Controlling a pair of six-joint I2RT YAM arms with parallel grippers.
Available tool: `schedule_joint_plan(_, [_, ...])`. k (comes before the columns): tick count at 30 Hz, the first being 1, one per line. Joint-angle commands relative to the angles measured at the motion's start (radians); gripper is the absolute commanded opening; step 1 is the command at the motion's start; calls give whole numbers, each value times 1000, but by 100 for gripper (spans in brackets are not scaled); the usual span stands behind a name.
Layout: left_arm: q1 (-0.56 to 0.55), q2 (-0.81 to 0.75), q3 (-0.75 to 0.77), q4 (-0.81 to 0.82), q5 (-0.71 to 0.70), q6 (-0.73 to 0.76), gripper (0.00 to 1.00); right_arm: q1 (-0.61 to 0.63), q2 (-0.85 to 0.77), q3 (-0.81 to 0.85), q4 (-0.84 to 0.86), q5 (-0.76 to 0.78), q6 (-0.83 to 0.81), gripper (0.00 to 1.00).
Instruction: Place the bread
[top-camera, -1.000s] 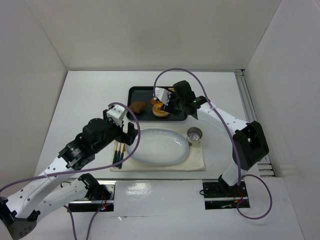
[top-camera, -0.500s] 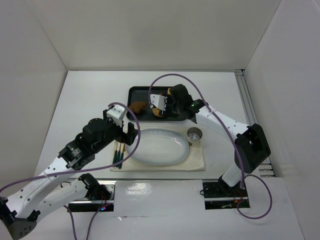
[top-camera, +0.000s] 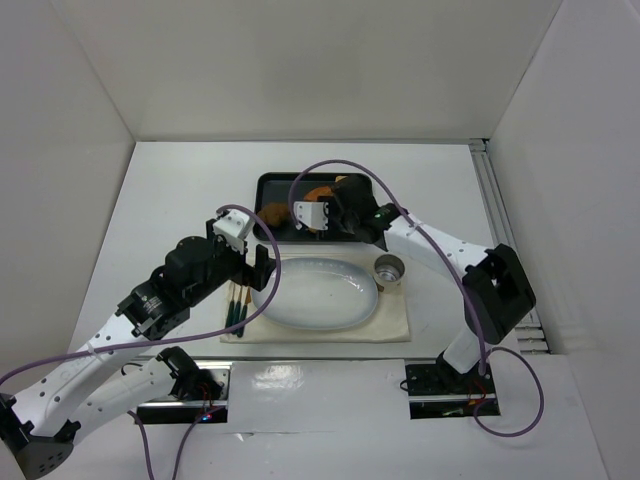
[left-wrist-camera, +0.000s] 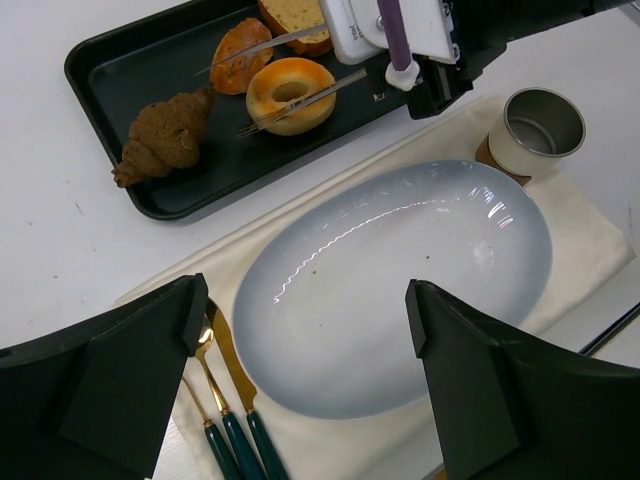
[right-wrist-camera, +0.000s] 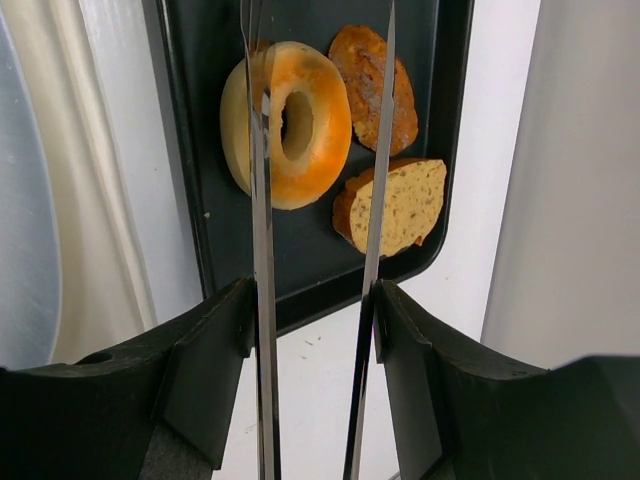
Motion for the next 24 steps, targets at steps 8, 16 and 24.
schedule_joint_plan(8, [7,-5,0,51,3,3,100,32,37,-17,164,31,-94,60])
schedule_joint_plan(16, [7,-5,0,51,3,3,100,32,78,-17,218,31,-114,57])
schedule_joint_plan(24, [7,-5,0,51,3,3,100,32,89,-28,261,31,-123,53])
